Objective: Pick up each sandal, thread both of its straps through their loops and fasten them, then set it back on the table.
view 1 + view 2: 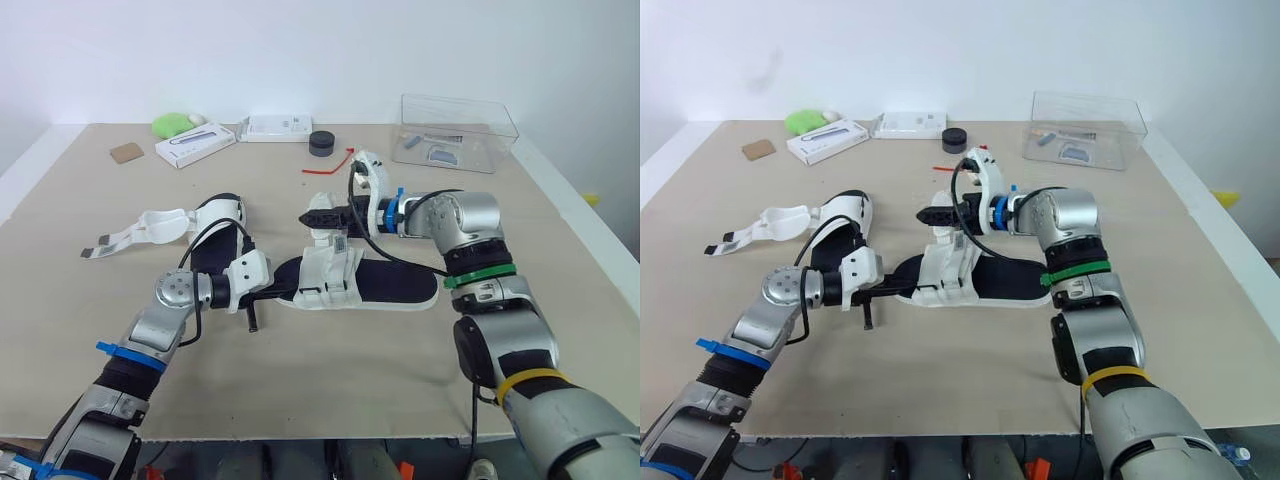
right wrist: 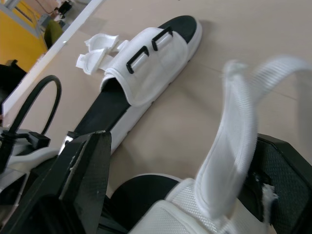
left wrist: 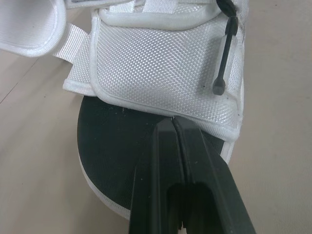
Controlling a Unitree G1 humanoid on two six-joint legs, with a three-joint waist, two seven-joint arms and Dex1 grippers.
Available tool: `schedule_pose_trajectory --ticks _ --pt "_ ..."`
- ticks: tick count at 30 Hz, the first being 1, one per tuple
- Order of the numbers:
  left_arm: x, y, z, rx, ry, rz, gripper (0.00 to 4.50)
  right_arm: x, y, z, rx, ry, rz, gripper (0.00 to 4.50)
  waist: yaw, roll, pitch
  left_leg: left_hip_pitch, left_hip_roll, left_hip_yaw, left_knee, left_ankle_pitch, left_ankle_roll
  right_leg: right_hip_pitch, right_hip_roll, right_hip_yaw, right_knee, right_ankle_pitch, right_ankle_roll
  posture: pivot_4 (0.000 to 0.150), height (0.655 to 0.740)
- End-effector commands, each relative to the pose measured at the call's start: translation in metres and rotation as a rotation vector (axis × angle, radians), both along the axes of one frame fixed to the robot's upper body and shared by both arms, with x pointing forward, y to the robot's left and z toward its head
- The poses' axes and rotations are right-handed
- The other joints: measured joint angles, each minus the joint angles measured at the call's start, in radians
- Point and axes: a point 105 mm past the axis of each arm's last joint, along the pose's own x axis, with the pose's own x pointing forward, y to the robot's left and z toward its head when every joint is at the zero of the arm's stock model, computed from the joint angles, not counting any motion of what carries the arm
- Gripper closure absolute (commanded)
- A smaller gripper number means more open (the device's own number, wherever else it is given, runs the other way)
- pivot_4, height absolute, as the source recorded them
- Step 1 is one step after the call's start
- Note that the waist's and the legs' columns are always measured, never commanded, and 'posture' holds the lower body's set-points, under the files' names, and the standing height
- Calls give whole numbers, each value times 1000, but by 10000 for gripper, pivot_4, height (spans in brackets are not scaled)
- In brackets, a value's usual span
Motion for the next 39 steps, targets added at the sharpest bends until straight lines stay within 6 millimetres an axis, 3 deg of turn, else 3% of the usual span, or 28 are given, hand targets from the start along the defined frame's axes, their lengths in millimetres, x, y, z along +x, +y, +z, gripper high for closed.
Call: schedule_pose_trajectory --ticks 1,14,39 --pt "-1 10 -21 64 69 47 45000 1 8 9 33 -16 24 733 0 0 0 0 0 0 0 0 0 0 0 0 0 0 0 1500 7400" --pt "0 11 -22 68 69 51 45000 14 25 37 191 -13 3 733 -1 0 0 0 1 0 0 0 0 0 0 0 0 0 -1 1500 7400" --pt "-1 8 -25 70 75 42 45000 20 20 74 310 -53 -42 733 -1 0 0 0 1 0 0 0 0 0 1 0 0 2 -4 1500 7400"
